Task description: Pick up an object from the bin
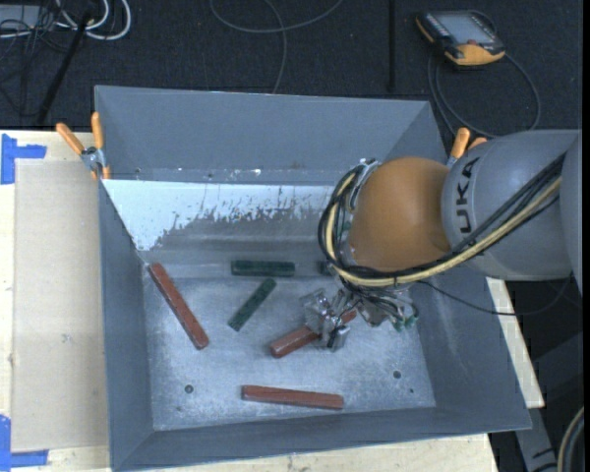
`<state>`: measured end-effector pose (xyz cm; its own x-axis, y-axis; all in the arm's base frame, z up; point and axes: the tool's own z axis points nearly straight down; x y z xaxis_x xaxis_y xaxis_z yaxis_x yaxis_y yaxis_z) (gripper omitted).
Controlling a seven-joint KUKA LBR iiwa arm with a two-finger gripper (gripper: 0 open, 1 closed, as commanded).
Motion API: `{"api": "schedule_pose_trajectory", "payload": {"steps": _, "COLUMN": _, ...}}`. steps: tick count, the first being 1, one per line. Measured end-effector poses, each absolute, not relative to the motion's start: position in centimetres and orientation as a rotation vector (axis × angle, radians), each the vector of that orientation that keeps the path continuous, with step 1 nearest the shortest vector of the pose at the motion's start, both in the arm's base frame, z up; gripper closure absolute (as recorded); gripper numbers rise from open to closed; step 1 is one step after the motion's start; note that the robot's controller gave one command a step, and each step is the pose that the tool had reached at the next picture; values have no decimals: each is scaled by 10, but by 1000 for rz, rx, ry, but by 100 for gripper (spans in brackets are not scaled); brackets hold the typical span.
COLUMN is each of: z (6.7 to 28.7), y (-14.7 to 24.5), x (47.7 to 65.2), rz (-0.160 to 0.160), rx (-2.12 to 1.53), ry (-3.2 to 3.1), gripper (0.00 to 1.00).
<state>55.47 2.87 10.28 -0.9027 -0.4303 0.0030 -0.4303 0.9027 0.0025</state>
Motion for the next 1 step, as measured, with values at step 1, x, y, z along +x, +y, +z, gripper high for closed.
{"api": "schedule_pose_trajectory", "payload": {"steps": 1, "z": 233, "y": 39, "x": 520, "rz": -1, "rx": 748, "ry": -3051, "gripper": 100}}
